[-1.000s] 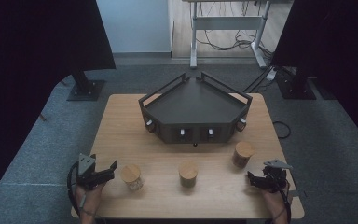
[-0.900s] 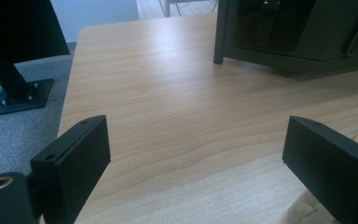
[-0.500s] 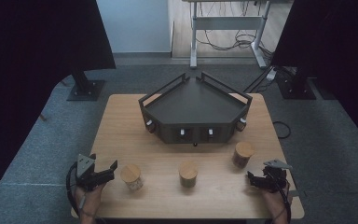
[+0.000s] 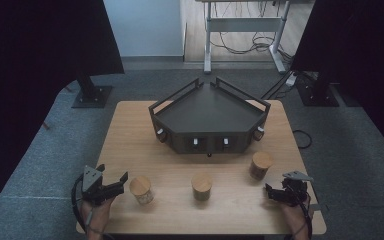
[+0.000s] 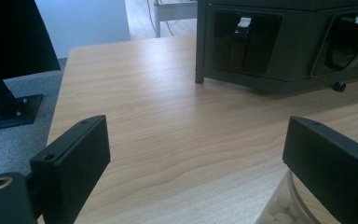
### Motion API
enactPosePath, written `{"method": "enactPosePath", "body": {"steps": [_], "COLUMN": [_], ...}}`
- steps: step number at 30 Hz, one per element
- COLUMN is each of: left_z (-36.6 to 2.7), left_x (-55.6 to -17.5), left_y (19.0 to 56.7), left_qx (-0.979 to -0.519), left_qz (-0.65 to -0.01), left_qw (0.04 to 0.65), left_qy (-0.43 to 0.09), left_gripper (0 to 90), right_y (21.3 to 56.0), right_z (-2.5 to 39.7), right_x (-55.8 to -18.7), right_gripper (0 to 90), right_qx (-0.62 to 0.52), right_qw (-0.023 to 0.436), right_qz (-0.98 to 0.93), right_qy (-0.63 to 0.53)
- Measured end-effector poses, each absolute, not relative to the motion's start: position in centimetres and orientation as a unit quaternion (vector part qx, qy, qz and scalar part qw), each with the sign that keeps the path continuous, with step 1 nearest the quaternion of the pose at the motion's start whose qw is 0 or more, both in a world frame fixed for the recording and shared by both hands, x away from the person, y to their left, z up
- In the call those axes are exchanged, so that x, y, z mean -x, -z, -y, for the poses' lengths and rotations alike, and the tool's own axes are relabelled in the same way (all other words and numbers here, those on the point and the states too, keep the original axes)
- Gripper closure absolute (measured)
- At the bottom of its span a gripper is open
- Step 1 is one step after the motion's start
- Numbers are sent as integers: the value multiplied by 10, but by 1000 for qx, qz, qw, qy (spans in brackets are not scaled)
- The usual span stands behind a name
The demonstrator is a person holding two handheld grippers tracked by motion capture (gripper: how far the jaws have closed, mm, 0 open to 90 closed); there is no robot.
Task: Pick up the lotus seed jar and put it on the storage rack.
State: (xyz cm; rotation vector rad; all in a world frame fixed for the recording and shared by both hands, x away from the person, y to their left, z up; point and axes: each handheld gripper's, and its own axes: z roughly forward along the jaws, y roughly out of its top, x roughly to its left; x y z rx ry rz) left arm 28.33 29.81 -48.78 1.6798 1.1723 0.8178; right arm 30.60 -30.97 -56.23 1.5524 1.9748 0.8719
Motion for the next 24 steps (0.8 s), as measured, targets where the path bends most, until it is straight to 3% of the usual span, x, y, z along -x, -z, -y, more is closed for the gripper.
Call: {"method": "enactPosePath", "body": {"steps": [24], "left_z": [-286], "left_x": [-279], "left_y": [483], "left_qx": [-685], "left_qz": [-458], "left_qw": [463], "left_qy": [-327], "left_gripper": [69], "right_y": [562], "right_z": [309], "right_x": [-306], "right_gripper": [67], "right_qx": [-565], "right_qw": [238], "right_qz": [-723], "right_qy": [-319]}}
